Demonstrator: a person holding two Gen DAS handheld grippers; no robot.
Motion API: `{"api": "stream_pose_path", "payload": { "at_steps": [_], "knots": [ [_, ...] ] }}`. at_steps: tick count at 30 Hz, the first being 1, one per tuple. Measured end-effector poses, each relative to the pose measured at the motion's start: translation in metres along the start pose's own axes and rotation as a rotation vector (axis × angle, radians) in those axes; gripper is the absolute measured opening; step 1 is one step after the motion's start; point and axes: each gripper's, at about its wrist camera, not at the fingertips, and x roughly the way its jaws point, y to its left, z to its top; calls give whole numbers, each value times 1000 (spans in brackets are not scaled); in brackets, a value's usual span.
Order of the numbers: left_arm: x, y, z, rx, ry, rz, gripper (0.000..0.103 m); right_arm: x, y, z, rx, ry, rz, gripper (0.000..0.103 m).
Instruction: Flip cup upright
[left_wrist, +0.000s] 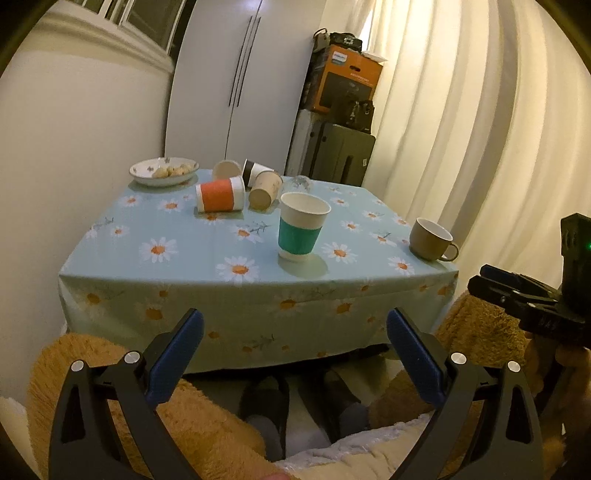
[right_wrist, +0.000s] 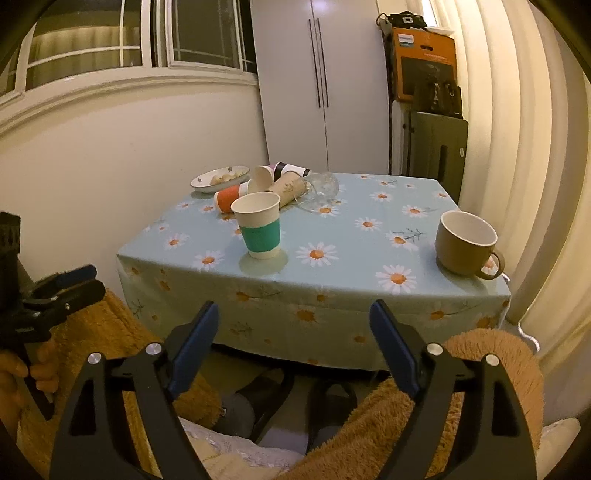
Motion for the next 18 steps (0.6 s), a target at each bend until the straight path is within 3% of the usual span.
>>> {"api": "stream_pose_path", "payload": {
  "at_steps": [4,11,18],
  "knots": [
    [0,2,-1,-20,4,4,96,-1,-3,-2,15,-8,-10,82],
    [0,-8,-3,20,3,46,96,-2,7,-6,-38,-33,-129,84],
    [0,-7,-3,12,5,54,96,2,7,-7,-44,-21,-125,84]
  ]
}}
